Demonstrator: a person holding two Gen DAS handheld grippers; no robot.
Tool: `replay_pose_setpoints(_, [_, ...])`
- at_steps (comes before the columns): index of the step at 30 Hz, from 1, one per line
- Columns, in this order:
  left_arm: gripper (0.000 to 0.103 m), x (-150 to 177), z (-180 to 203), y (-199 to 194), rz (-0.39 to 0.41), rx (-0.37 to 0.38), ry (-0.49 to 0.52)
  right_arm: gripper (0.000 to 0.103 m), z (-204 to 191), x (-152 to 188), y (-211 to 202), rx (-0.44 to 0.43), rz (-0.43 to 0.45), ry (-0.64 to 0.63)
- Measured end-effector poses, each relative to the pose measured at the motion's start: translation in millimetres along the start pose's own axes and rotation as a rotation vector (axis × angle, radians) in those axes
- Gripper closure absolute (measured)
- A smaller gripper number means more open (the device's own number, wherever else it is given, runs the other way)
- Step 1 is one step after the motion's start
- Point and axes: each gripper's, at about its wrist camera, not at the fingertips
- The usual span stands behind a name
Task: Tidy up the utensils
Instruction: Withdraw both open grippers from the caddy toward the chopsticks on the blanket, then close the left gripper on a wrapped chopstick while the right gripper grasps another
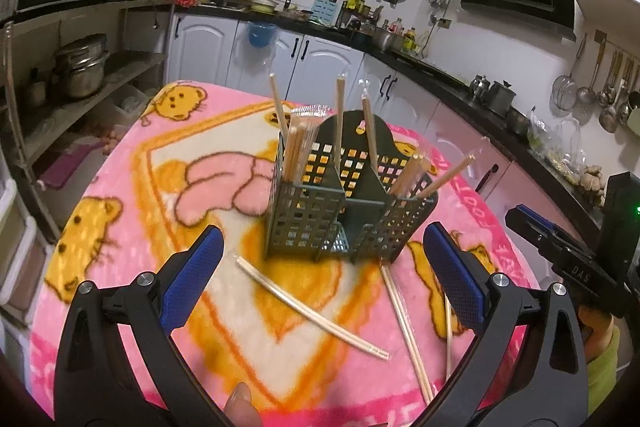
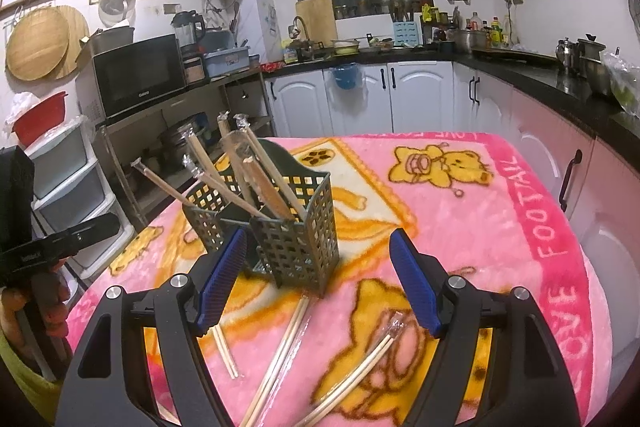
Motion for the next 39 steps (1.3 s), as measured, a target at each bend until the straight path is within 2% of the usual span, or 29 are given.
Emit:
replay_pose_setpoints(18, [0.011, 39, -3, 8, -0.109, -0.003, 0.012, 0.032, -5, 25, 2, 0.001, -0.054, 0.006])
replay_pose_setpoints(30, [0.011, 72, -29, 9, -0.186, -0.055, -0.020, 0.032, -7, 35, 12, -0.013, -0.090, 0.015])
replay_pose_setpoints(39, [0.011, 97, -34, 8, -0.230, -0.069, -0.003, 0.032, -14, 41, 19, -0.027, -0.114, 0.006])
Point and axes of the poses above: each gripper's, at about its wrist camera, not at the fingertips, and y roughly the way its jaws point, z to its right, x to its underside, and after that the axes turned 7 degrees about -x, right-handed
